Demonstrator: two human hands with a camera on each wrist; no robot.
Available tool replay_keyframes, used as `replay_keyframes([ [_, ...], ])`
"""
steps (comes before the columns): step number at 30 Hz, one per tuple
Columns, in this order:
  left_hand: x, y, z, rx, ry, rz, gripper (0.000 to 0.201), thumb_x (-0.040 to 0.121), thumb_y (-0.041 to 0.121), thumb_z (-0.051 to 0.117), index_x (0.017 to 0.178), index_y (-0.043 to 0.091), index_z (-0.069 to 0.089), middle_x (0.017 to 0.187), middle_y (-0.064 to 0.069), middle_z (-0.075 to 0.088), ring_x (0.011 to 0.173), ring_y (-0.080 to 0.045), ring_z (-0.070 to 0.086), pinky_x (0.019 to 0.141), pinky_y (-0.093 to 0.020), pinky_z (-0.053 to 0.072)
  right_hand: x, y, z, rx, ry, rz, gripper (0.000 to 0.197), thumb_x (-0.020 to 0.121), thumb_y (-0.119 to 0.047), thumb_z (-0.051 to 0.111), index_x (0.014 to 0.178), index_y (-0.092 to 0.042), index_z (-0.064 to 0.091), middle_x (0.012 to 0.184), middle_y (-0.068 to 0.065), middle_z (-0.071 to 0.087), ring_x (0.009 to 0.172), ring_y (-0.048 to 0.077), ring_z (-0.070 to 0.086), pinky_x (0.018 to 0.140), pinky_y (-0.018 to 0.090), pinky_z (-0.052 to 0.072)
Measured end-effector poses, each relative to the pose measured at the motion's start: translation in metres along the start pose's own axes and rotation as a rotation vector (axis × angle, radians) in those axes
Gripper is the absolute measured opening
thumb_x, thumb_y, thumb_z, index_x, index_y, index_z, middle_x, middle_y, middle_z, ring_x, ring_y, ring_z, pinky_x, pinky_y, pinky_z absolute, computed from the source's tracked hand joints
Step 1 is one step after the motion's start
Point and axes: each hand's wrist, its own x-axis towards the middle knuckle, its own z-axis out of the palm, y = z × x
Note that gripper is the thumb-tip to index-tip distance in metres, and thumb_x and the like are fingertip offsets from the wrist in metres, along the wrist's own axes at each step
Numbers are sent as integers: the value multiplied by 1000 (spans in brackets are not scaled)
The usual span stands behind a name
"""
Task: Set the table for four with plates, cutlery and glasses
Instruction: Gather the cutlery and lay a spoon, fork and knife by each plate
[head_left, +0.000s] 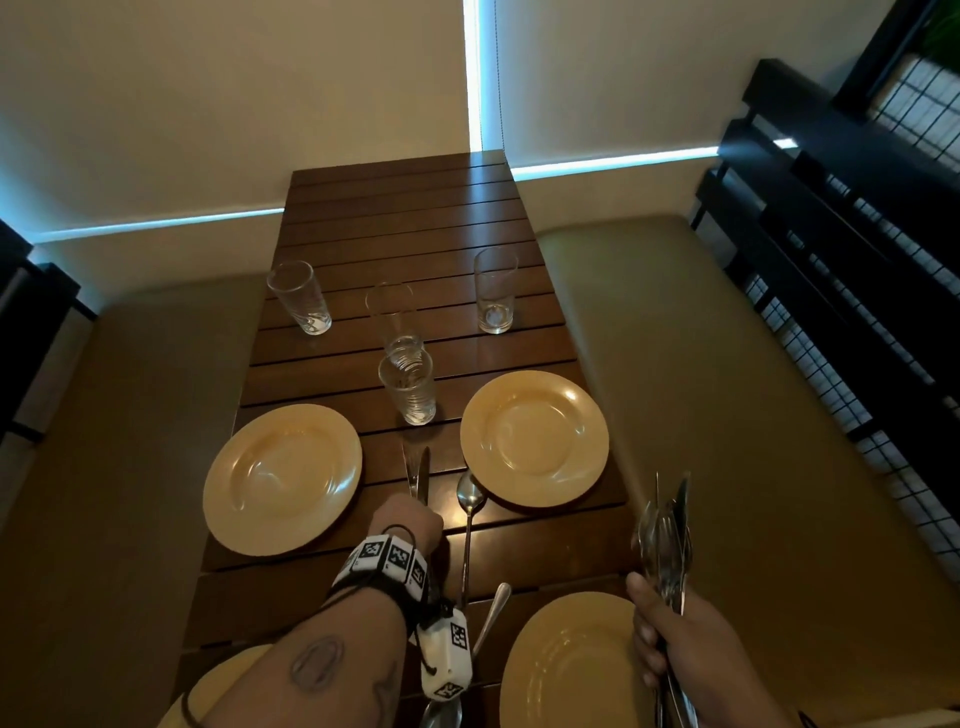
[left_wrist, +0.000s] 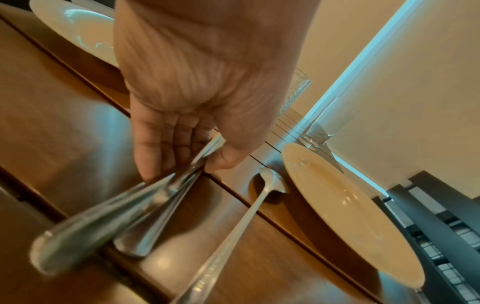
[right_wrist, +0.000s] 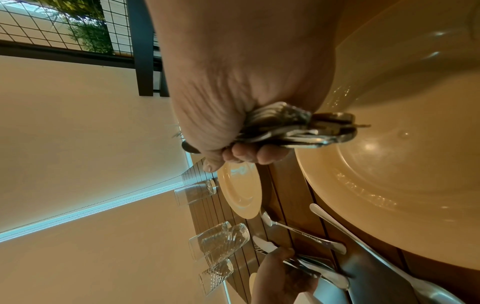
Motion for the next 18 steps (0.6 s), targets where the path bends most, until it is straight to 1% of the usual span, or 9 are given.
replay_keyframes([
  [4,-2,-8,1,4,-8,8,17,96,16,52,88,7,63,93,-8,65,81,-23,62,59,-26,45,1,-2,7,21,-26,23,25,97,-24,59,88,-2,54,50,9,44,38,21,40,41,31,41],
  [6,0,-15,3,-26,-15,39,22,96,17,54,100,3,70,102,-13,72,91,-27,70,70,-30,56,3,-4,13,41,-44,26,28,96,-27,60,89,-1,55,53,10,47,40,21,42,43,30,41],
  [8,-3,-25,1,-79,-22,81,28,95,17,56,111,-2,71,110,-18,74,100,-33,73,83,-40,62,7,-3,19,29,-66,15,34,94,-34,60,83,-1,56,56,11,52,42,21,45,46,31,42],
  [10,-12,-34,-9,-104,-19,96,26,93,13,58,108,-4,71,105,-21,75,95,-35,75,79,-44,64,11,-2,27,5,-93,-5,41,90,-42,61,80,-2,60,58,12,57,45,21,49,50,34,44],
  [11,-20,-38,-16,-112,1,100,21,93,13,59,101,-2,71,100,-19,75,90,-34,75,77,-42,64,13,-3,31,-2,-99,-7,41,91,-42,60,84,-2,62,60,13,60,46,21,51,50,34,45],
  [12,-30,-41,-26,-94,20,108,15,93,14,60,91,3,69,93,-15,74,86,-30,75,74,-39,64,15,-2,36,8,-102,-4,37,94,-40,59,92,-3,62,63,13,63,46,21,52,48,33,45],
  [14,-57,-42,-46,-6,53,157,22,93,21,63,72,15,59,80,-3,67,75,-20,66,66,-31,55,18,-2,49,51,-120,2,28,98,-33,57,106,-6,60,74,14,71,49,21,56,46,31,44],
  [16,-86,-38,-58,-46,38,242,23,87,26,70,68,17,61,72,1,66,67,-16,64,60,-30,51,20,-2,64,78,-140,19,26,99,-31,57,108,-7,59,84,18,75,54,24,63,47,30,44],
  [18,-117,-27,-65,-216,-74,319,14,87,26,73,76,16,71,76,-3,74,68,-16,72,59,-30,59,22,0,81,89,-162,24,26,98,-32,57,106,-7,61,91,22,76,61,30,68,53,33,45],
])
